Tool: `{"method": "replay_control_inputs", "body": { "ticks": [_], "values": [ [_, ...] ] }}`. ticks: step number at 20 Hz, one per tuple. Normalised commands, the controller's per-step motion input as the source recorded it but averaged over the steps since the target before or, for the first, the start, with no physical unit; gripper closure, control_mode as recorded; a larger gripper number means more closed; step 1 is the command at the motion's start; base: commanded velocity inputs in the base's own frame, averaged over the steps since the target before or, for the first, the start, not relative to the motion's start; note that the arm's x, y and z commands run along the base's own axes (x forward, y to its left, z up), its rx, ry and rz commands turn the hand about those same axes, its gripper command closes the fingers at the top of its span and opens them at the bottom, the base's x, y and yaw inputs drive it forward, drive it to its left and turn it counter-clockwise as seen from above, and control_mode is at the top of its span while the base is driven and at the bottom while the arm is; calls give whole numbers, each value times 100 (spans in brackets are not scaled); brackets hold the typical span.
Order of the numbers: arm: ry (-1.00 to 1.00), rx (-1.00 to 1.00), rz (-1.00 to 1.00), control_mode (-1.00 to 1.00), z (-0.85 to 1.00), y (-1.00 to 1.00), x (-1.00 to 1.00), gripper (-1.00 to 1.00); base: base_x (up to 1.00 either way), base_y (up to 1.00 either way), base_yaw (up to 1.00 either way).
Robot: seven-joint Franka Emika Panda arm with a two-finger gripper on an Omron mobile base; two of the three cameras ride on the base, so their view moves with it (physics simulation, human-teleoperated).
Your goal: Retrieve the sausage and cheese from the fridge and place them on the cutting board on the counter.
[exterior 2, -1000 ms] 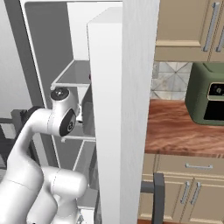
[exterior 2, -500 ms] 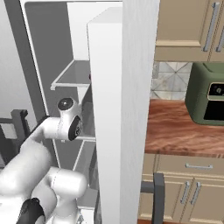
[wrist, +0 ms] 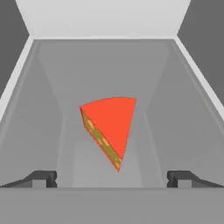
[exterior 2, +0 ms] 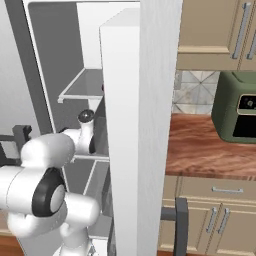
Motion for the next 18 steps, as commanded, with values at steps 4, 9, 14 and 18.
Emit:
{"method": "replay_control_inputs", "body": {
  "ticks": [4, 9, 14, 18],
  "values": [
    [4, 0, 0, -100, -1, 0, 62, -100, 0, 0, 0],
    [1, 0, 0, -100, -29, 0, 50, -100, 0, 0, 0],
    [0, -6, 0, -100, -73, -2, 0, -100, 0, 0, 0],
    [0, -3, 0, -100, -51, -2, 3, -100, 0, 0, 0]
  ]
}}
